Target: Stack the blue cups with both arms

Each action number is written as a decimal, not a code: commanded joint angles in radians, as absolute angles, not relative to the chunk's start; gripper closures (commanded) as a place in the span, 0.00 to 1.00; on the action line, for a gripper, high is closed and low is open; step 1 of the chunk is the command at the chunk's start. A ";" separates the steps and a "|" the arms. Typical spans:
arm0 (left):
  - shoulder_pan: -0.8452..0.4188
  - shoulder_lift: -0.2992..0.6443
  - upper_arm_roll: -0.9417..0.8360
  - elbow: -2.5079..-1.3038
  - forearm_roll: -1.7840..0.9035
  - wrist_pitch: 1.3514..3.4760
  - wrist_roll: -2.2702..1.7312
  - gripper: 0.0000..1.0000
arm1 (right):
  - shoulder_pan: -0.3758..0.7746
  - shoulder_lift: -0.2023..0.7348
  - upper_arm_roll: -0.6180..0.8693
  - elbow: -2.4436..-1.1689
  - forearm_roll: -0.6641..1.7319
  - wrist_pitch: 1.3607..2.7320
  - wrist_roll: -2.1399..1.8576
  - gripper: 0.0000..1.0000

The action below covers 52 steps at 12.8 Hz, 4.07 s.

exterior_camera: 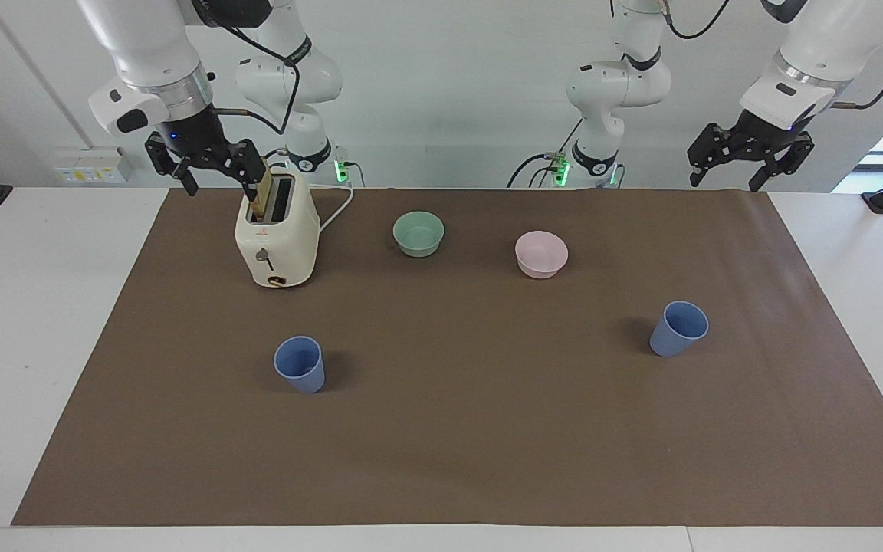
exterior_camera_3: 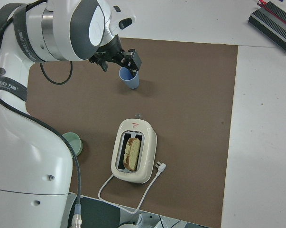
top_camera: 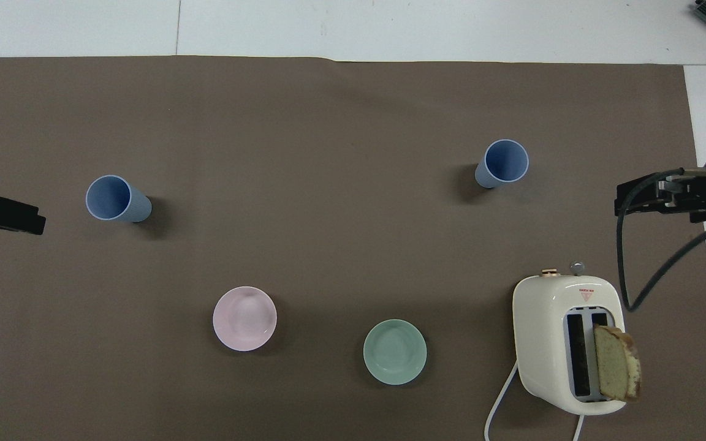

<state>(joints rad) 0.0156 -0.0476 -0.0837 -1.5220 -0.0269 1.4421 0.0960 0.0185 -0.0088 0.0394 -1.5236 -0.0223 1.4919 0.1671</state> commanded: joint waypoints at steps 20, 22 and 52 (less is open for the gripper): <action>0.008 -0.074 -0.078 -1.555 -0.035 1.483 0.097 0.00 | 0.002 -0.026 0.044 -1.543 -0.021 1.506 0.150 0.00; 0.008 -0.074 -0.078 -1.555 -0.035 1.483 0.097 0.00 | 0.002 -0.026 0.044 -1.543 -0.021 1.506 0.150 0.00; 0.135 0.213 -0.075 -1.896 -0.037 2.132 -0.107 0.00 | 0.000 -0.025 0.043 -1.542 -0.021 1.509 0.149 0.00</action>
<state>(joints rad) 0.1358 0.2226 -0.0748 -1.8563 -0.0271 2.0849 -0.0963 0.0155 -0.0088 0.0359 -1.5235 -0.0223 1.4925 0.1670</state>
